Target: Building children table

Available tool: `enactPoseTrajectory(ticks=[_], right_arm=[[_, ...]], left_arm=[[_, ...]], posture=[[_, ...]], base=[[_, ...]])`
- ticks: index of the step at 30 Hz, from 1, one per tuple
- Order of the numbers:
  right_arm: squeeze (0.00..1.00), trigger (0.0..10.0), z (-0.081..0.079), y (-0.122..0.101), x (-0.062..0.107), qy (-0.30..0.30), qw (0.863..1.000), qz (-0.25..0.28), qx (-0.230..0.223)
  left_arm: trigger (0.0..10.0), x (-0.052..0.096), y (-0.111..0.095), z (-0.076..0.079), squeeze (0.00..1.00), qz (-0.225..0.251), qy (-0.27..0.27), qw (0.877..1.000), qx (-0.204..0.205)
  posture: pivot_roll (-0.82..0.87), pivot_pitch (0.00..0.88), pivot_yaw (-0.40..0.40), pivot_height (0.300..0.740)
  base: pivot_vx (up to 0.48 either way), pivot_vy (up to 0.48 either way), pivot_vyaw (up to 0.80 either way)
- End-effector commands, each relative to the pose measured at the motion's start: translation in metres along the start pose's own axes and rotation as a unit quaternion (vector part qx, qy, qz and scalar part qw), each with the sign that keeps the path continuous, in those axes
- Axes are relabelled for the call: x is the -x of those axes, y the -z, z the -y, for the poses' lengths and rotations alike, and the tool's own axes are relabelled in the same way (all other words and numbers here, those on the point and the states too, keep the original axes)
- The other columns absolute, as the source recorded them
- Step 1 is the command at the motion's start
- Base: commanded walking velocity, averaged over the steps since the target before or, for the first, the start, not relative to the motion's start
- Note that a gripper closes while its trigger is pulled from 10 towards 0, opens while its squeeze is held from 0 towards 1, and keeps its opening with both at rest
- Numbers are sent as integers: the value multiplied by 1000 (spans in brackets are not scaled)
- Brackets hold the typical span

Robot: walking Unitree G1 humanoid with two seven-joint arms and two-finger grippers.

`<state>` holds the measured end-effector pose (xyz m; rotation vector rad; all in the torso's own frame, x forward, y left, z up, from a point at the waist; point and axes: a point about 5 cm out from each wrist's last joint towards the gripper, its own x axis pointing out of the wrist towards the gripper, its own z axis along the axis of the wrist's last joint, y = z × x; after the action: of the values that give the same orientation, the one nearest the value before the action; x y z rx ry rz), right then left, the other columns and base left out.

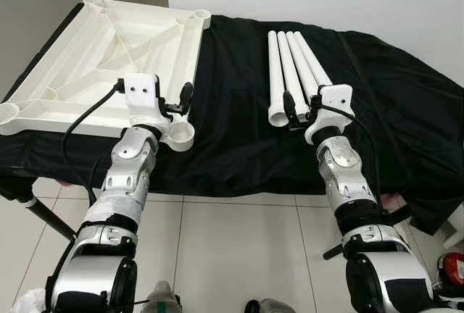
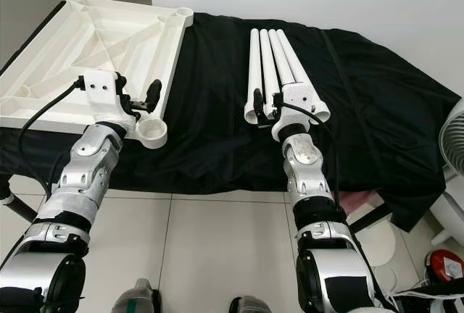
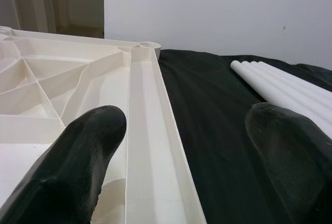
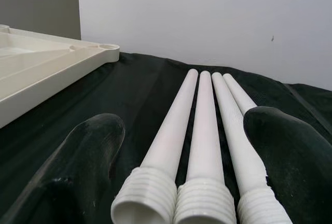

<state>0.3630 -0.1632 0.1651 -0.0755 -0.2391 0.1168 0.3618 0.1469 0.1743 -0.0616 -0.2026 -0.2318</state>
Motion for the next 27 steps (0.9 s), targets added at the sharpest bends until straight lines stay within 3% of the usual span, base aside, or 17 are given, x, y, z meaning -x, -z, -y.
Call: enactPoseTrajectory(ticks=[1, 27], right_arm=[[0, 10000, 2, 0, -1, -1, 1000, -1, 0], [0, 10000, 5, 4, -1, -1, 1000, -8, 4]], left_arm=[[10000, 1, 0, 1, 0, 3, -6, 1000, -6], [10000, 2, 0, 1, 0, 4, -10, 1000, -4]], posture=[[150, 0, -87, 740], [154, 0, -92, 740]], base=[[259, 0, 0], [260, 0, 0]])
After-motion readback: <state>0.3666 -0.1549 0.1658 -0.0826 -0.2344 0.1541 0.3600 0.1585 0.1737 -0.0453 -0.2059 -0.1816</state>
